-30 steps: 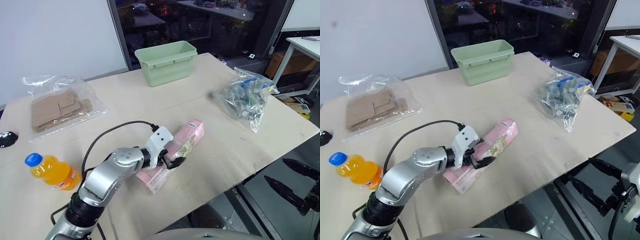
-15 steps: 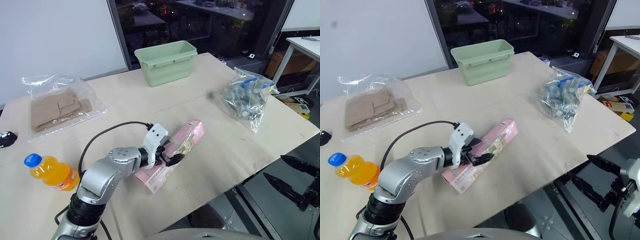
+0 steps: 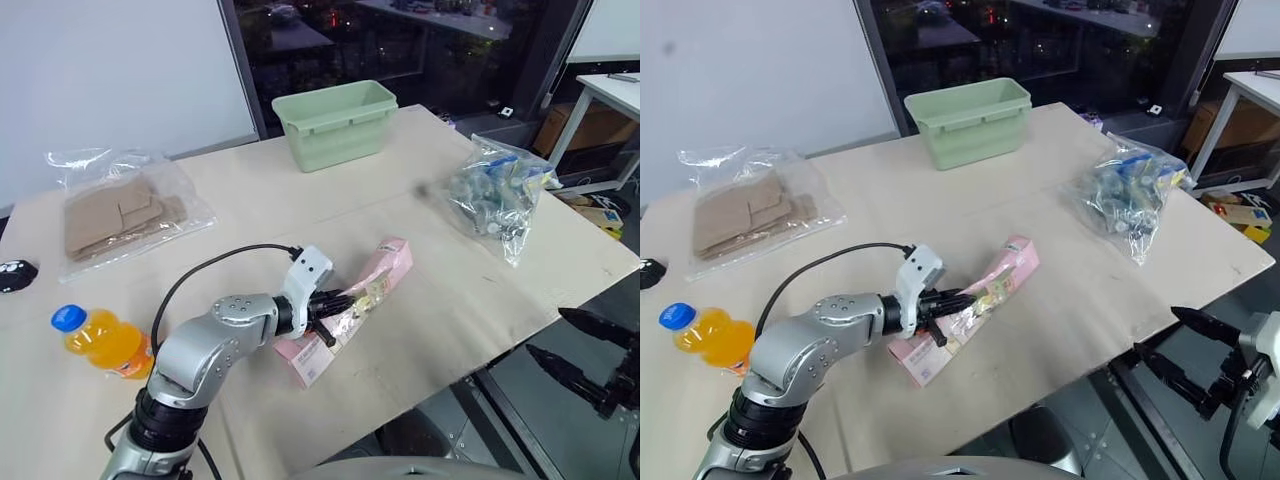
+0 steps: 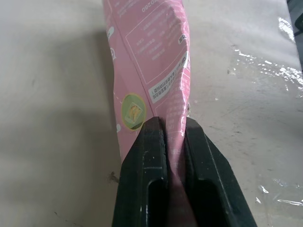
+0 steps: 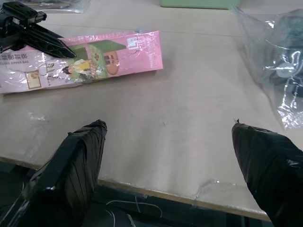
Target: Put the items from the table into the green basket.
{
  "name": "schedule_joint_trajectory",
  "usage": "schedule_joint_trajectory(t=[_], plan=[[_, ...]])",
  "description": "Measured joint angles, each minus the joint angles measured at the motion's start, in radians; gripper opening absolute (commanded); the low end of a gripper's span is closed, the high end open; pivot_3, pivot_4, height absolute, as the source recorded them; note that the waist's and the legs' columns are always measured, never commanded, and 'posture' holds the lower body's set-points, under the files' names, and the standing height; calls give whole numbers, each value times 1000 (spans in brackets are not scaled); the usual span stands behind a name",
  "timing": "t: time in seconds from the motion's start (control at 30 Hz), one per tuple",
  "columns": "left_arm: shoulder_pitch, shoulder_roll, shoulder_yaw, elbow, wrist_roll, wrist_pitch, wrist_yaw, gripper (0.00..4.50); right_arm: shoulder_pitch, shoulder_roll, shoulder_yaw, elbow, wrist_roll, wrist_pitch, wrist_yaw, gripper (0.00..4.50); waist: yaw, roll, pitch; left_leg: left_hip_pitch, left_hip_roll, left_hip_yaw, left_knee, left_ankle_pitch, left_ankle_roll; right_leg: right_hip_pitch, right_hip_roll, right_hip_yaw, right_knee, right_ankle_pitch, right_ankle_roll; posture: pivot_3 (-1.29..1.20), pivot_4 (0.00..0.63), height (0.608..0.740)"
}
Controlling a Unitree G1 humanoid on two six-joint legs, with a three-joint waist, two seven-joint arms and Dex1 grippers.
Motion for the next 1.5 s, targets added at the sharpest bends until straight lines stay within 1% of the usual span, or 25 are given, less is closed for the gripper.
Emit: schedule_joint_trajectory(t=[0.07, 0.13, 0.3, 0.33, 0.4, 0.47, 0.53, 0.63, 0.7, 0.83, 0.9, 0.97, 1.03, 1.07, 1.1, 1.13, 1.2, 1.27, 1.37, 1.43, 1.5], plan=[[-30, -2, 8, 22, 1, -11, 1, 11, -28, -19, 1, 1, 19, 6, 0, 4500, 2, -3, 3, 0, 0, 0, 1, 0, 0, 0, 0, 0, 0, 0, 0, -288, 13, 740], [-97, 0, 29, 56, 13, -30, 14, 11, -72, -44, 2, 1, 42, 21, -2, 4500, 3, -6, 5, 0, -1, -1, 2, 0, 0, -1, 0, 0, 0, 0, 0, -277, 8, 740], [-267, 15, 96, 144, 52, -79, 45, 11, -186, -104, 16, 14, 117, 70, -7, 4500, 11, -6, 5, -3, -1, -1, 1, 0, 2, -1, 0, 0, 0, 0, 2, -263, 0, 740], [-306, 15, 102, 168, 61, -89, 48, 11, -222, -123, 22, 20, 142, 86, -9, 4500, 15, -6, 6, -3, -1, -1, 1, -1, 2, -2, 0, 0, 0, 1, 5, -260, 0, 740], [-385, 12, 105, 212, 78, -113, 59, 11, -300, -161, 29, 33, 189, 114, -14, 4500, 27, -6, 6, -3, -1, -2, 1, -1, 2, -2, 0, 0, 0, 1, 6, -255, 0, 740], [-432, 8, 106, 240, 90, -130, 64, 11, -345, -182, 33, 38, 214, 131, -15, 4500, 37, -6, 6, -3, -2, -2, 1, -1, 2, -4, 0, -1, 0, 1, 6, -241, 0, 740], [-499, 5, 106, 291, 113, -161, 70, 11, -406, -206, 50, 51, 256, 160, -15, 4500, 51, -6, 6, -6, -1, -3, 1, -1, 3, -6, 1, -1, 0, 1, 7, -227, 0, 740], [-591, 11, 103, 391, 164, -216, 84, 11, -500, -233, 92, 75, 291, 190, -14, 4500, 61, -5, 6, -14, -2, -3, 4, -1, 3, -12, 1, 0, 1, 2, 7, -191, 0, 740], [-701, 48, 93, 517, 242, -301, 96, 11, -622, -236, 154, 99, 318, 205, -18, 4500, 69, -5, 7, -14, -2, -3, 4, -1, 3, -15, 1, 0, 2, 2, 7, -170, 0, 740], [-851, 111, 104, 674, 339, -449, 112, 11, -758, -235, 263, 141, 324, 222, -15, 4500, 95, -4, 7, -16, -2, -4, 4, -1, 3, -19, 1, -1, 3, 3, 5, -103, 0, 740], [-908, 160, 107, 755, 378, -535, 107, 11, -865, -219, 337, 182, 315, 236, -23, 4500, 113, -3, 7, -17, -2, -4, 4, -1, 3, -20, 0, -1, 4, 4, 3, -91, 0, 740], [-934, 216, 108, 812, 415, -584, 107, 11, -942, -200, 388, 204, 307, 242, -26, 4500, 130, -2, 8, -20, -2, -3, 3, -1, 3, -25, 0, -1, 5, 5, 3, -56, 0, 740], [-940, 324, 128, 880, 463, -642, 106, 11, -1030, -163, 454, 236, 290, 250, -25, 4500, 139, -2, 8, -21, -2, -5, 2, -1, 3, -28, 0, -1, 8, 5, 3, -18, 0, 740], [-940, 344, 139, 891, 472, -651, 107, 11, -1042, -158, 464, 242, 287, 251, -24, 4500, 151, -2, 8, -22, -2, -6, 2, -1, 3, -29, 0, -3, 9, 5, 3, -6, 0, 740], [-932, 410, 147, 913, 494, -676, 106, 11, -1086, -133, 494, 267, 277, 254, -21, 4500, 157, -2, 8, -23, -1, -6, 2, -1, 3, -30, 0, -3, 10, 5, 3, 7, 0, 740], [-923, 468, 161, 934, 517, -697, 108, 11, -1121, -114, 514, 282, 268, 254, -19, 4500, 167, -2, 8, -25, -2, -7, 2, -1, 3, -33, -2, -4, 12, 5, 3, 28, 0, 740], [-904, 536, 186, 955, 544, -722, 111, 11, -1157, -95, 538, 305, 255, 254, -9, 4500, 187, -2, 8, -29, -2, -10, 3, 0, 3, -36, -2, -6, 12, 5, 3, 47, 0, 740], [-875, 620, 220, 984, 572, -754, 115, 11, -1197, -64, 563, 336, 245, 254, 8, 4500, 215, -3, 8, -36, -3, -14, 6, 1, 0, -42, -3, -10, 15, 5, 2, 79, 0, 740], [-822, 705, 258, 1022, 596, -779, 119, 11, -1235, -29, 591, 373, 229, 255, 33, 4500, 278, -3, 8, -40, -5, -15, 11, 2, -2, -43, -4, -15, 18, 5, 2, 106, 0, 740], [-780, 745, 269, 1032, 606, -788, 116, 11, -1252, -16, 602, 386, 221, 254, 44, 4500, 304, -3, 7, -40, -5, -16, 13, 1, 1, -43, -4, -16, 19, 5, 2, 106, 0, 740], [-694, 794, 294, 1063, 618, -798, 104, 11, -1274, 12, 620, 389, 211, 253, 55, 4500, 330, -3, 7, -40, -5, -17, 16, 0, 1, -41, -4, -17, 22, 5, 2, 118, 0, 740]])
